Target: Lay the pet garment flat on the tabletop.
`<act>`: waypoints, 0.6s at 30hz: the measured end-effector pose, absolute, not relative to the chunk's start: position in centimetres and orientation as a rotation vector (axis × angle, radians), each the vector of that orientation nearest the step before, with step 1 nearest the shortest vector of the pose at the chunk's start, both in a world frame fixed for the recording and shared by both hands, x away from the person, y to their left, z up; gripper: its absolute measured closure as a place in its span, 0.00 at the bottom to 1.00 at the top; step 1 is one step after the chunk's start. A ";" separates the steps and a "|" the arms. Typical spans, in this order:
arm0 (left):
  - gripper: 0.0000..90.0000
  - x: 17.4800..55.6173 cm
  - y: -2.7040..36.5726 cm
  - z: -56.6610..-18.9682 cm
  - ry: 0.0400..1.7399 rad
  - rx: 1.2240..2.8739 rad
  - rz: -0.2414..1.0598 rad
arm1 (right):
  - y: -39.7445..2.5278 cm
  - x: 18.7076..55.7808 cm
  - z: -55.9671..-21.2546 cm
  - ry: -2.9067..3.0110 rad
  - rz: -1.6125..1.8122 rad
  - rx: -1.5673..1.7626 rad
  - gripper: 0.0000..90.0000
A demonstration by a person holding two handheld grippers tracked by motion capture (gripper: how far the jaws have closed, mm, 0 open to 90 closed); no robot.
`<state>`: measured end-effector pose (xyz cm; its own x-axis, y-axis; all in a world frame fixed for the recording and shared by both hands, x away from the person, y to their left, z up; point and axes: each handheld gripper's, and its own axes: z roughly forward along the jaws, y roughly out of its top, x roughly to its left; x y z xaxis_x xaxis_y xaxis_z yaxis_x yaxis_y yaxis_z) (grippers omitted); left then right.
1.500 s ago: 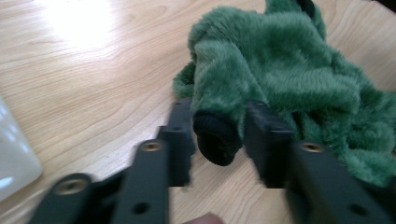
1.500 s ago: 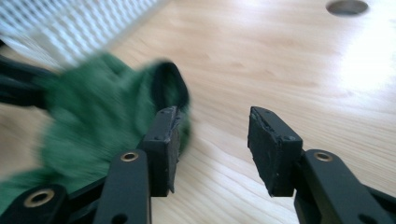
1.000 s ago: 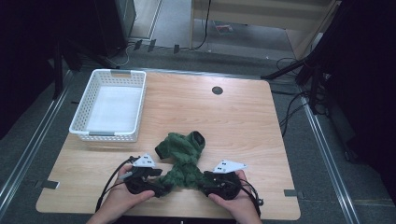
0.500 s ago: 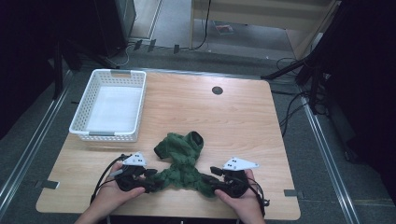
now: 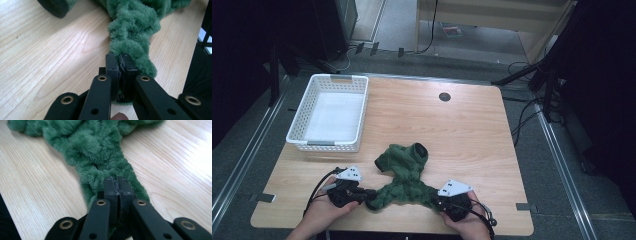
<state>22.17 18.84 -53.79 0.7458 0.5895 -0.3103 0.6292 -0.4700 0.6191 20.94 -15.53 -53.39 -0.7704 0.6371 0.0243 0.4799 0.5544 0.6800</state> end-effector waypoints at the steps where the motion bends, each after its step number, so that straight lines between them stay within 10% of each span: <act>1: 0.98 22.2 18.9 -53.8 0.913 2.203 -0.069 | -15.5 20.9 -53.4 2.565 1.020 0.937 1.00; 7: 0.98 22.4 19.4 -54.1 0.908 2.213 -0.083 | -16.9 20.6 -53.1 2.574 0.926 0.938 1.00; 10: 0.75 22.2 19.3 -53.9 0.885 2.190 -0.080 | -17.2 20.6 -52.9 2.585 0.946 0.957 0.99; 13: 0.58 22.5 19.9 -52.7 0.878 2.080 -0.076 | -17.5 21.0 -51.0 2.593 1.135 0.945 0.67; 18: 0.48 23.9 20.1 -51.4 0.995 1.960 0.024 | -16.8 22.9 -47.5 2.481 1.345 0.939 0.54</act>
<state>23.94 20.13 -51.39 0.6747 0.6493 -0.3509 0.6317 -0.2622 0.7295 22.88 -16.80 -47.53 -0.7880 0.5985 0.1440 0.4473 0.3960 0.8019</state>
